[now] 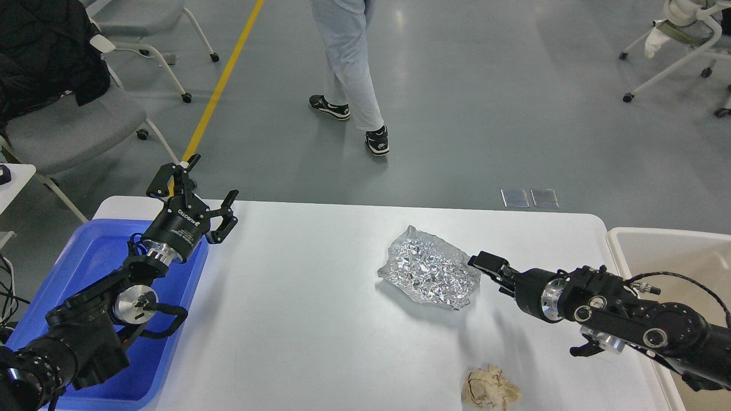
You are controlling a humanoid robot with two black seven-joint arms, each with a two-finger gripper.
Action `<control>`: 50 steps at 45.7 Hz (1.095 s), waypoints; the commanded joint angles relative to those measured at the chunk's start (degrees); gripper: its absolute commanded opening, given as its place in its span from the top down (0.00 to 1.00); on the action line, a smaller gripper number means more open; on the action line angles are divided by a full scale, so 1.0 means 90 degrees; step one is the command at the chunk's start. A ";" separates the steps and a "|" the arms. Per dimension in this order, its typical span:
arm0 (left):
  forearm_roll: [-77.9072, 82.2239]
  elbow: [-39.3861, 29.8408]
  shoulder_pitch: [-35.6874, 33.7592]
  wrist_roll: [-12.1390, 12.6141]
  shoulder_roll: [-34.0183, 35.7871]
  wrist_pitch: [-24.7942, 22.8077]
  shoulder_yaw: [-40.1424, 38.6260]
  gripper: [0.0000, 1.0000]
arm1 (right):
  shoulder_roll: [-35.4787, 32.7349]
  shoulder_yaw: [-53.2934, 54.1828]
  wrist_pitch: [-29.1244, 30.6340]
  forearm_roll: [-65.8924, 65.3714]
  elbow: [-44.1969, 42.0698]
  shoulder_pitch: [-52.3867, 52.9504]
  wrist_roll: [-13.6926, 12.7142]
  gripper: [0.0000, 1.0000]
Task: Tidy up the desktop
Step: 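Close the right gripper on the side of the silver foil ball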
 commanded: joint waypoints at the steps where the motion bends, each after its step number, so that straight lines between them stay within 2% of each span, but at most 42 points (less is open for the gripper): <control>1: 0.0000 0.0000 0.0000 -0.0003 0.0000 0.0000 0.0000 0.00 | 0.0480 -0.0129 -0.0049 -0.0040 -0.0475 -0.0023 0.0013 0.00; 13: 0.0000 0.0000 0.0000 0.0007 0.0000 0.0000 0.0000 0.00 | 0.0832 -0.0481 -0.0049 -0.0040 -0.1080 -0.0013 0.0013 0.00; 28: 0.0000 0.0000 0.0000 0.0007 0.0000 0.0000 0.0000 0.00 | 0.1076 -0.0481 -0.0088 -0.0031 -0.1149 -0.0004 0.0023 0.02; 35: 0.0000 0.0000 0.0000 -0.0003 0.0000 0.0000 0.0000 0.00 | 0.1213 -0.0481 -0.0225 -0.0031 -0.1178 -0.0023 0.0023 0.07; 42: 0.0000 0.0000 0.0000 0.0007 0.0000 0.0000 0.0000 0.00 | 0.1330 -0.0491 -0.0235 -0.0031 -0.1364 -0.0023 0.0032 0.18; 47: 0.0000 0.0000 0.0000 0.0007 0.0000 0.0000 0.0000 0.00 | 0.1350 -0.0491 -0.0225 -0.0031 -0.1374 -0.0014 0.0032 0.18; 50: 0.0000 0.0000 0.0000 0.0007 0.0000 -0.0010 0.0000 0.00 | 0.1350 -0.0520 -0.0225 -0.0031 -0.1383 -0.0014 0.0032 0.23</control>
